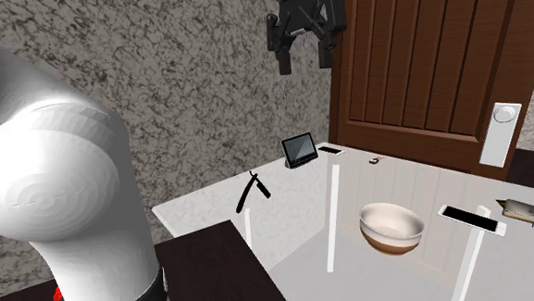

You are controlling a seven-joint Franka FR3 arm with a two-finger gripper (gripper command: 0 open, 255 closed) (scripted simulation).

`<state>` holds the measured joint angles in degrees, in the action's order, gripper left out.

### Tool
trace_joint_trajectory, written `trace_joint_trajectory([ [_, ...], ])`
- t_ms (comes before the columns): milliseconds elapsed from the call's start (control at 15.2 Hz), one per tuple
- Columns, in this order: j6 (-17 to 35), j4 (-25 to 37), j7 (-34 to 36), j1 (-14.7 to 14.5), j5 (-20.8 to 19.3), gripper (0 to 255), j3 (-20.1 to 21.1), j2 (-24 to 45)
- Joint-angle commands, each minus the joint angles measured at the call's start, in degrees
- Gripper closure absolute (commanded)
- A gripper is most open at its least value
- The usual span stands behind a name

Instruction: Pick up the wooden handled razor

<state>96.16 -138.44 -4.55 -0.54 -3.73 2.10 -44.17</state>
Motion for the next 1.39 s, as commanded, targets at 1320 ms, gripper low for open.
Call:
trace_joint_trajectory([
  [1320,34.00,-12.56,21.58,-7.39,8.96,0,20.49,17.99],
])
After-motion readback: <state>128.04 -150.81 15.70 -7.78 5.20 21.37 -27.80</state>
